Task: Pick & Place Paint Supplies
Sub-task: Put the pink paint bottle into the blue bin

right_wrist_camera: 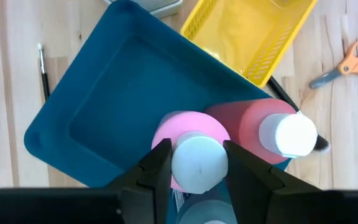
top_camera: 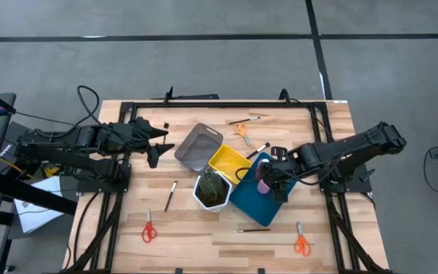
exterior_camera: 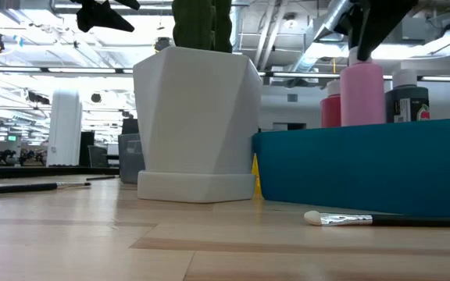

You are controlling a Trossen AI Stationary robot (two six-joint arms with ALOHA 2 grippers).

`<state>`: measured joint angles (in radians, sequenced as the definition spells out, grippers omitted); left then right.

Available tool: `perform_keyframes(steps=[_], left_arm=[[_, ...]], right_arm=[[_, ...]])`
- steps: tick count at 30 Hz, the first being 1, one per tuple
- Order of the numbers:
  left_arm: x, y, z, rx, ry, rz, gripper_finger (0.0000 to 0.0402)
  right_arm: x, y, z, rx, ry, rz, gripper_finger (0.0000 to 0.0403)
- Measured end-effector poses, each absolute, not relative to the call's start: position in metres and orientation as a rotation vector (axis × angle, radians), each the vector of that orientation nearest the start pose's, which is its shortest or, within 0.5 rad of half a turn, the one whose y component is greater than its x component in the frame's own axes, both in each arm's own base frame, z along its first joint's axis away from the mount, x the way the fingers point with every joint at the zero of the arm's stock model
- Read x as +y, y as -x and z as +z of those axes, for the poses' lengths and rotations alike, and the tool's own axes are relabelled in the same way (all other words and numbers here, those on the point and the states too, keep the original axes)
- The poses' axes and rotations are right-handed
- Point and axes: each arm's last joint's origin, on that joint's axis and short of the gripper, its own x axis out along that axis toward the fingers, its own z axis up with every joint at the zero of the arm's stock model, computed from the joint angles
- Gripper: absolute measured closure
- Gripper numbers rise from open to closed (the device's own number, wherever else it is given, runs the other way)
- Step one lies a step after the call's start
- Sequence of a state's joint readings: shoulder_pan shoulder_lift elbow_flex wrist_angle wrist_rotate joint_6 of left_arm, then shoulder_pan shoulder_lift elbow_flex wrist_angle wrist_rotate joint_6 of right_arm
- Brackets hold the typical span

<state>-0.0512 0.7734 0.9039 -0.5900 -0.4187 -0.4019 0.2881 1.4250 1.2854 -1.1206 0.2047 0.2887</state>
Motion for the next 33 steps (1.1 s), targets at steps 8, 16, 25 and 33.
perform_keyframes(steps=[8, 16, 25, 33], left_arm=[[0.004, -0.151, 0.338, 0.368, 0.290, 0.446, 0.0129], [0.004, -0.151, 0.338, 0.365, 0.305, 0.449, 0.0129], [0.004, -0.151, 0.338, 0.355, 0.311, 0.448, 0.0129], [0.004, -0.151, 0.338, 0.352, 0.328, 0.451, 0.0129]], right_arm=[[0.069, -0.252, 0.298, 1.229, 0.099, -0.055, 0.0288], [0.069, -0.247, 0.278, 1.246, 0.093, -0.015, 0.0277], [0.065, -0.235, 0.282, 1.195, 0.057, -0.037, 0.0281], [0.056, -0.233, 0.285, 1.181, 0.056, -0.077, 0.0281]])
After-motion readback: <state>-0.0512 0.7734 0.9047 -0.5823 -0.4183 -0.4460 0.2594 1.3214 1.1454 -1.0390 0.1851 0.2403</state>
